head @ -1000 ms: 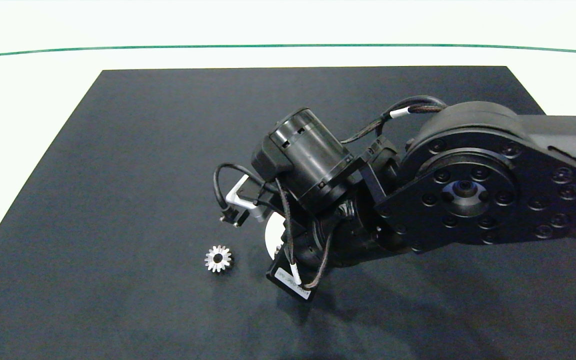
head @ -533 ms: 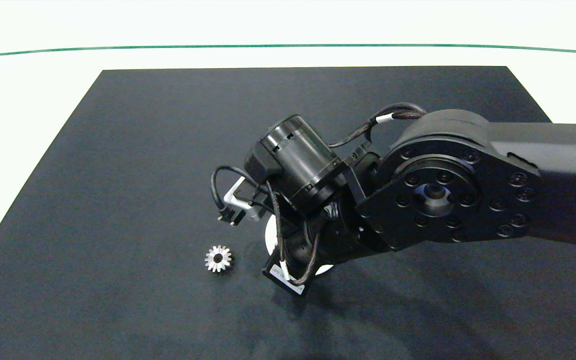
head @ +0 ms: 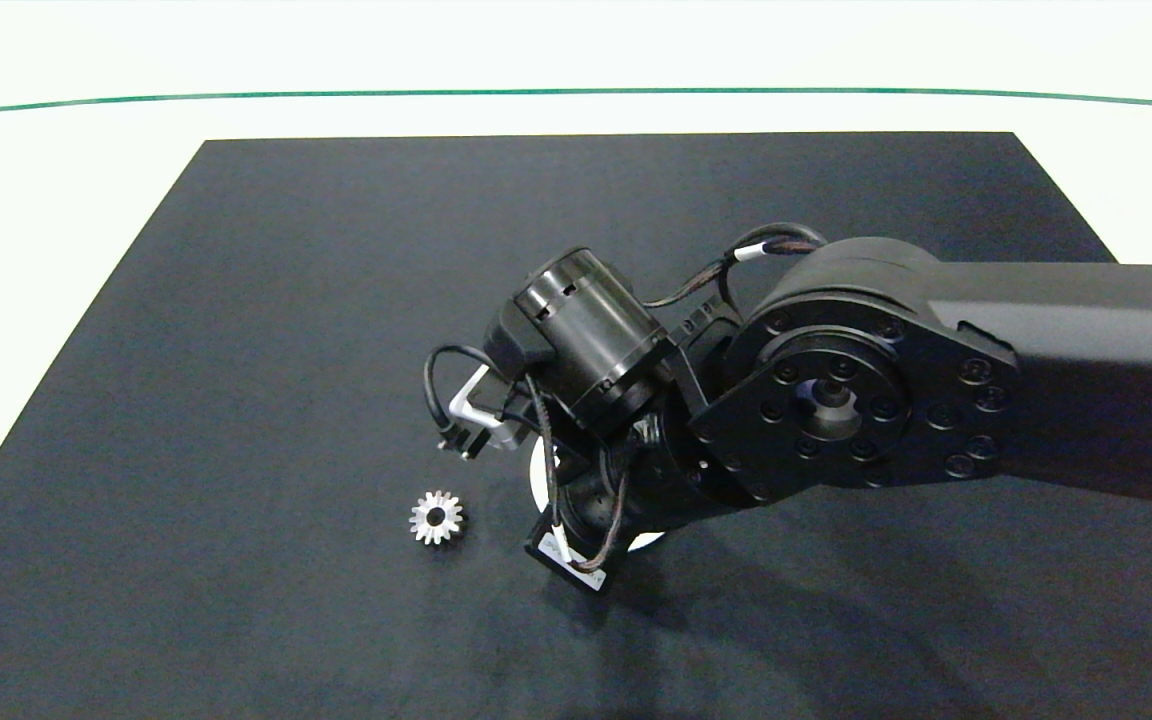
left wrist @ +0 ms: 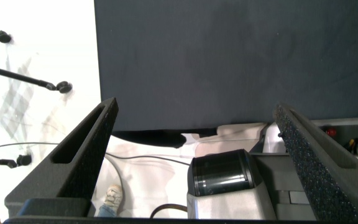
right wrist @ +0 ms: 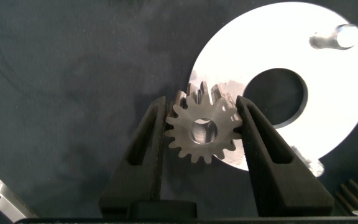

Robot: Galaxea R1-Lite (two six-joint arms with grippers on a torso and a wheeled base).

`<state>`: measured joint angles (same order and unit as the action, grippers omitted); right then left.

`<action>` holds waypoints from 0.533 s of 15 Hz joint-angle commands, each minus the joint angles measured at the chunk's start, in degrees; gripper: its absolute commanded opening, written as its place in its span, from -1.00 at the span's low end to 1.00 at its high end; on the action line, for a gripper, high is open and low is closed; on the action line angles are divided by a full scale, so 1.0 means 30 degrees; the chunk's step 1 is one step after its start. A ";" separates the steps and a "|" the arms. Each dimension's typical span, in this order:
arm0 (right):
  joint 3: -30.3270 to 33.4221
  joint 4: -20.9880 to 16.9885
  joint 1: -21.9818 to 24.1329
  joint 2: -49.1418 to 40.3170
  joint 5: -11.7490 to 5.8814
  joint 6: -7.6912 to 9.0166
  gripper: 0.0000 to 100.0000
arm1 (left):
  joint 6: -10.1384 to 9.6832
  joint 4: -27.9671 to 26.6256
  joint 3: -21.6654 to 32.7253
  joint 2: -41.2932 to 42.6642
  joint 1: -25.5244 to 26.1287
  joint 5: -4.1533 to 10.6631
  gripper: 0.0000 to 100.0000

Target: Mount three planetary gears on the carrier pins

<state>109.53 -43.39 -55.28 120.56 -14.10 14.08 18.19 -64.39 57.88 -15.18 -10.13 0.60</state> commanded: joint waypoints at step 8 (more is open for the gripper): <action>0.1165 -0.0948 0.0557 0.0652 0.0014 0.0287 -0.50 | 0.0031 -0.0070 -0.0075 -0.0068 0.0008 0.0006 1.00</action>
<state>112.73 -45.95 -53.64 122.05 -13.99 14.82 18.16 -64.24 57.64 -15.26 -10.08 0.60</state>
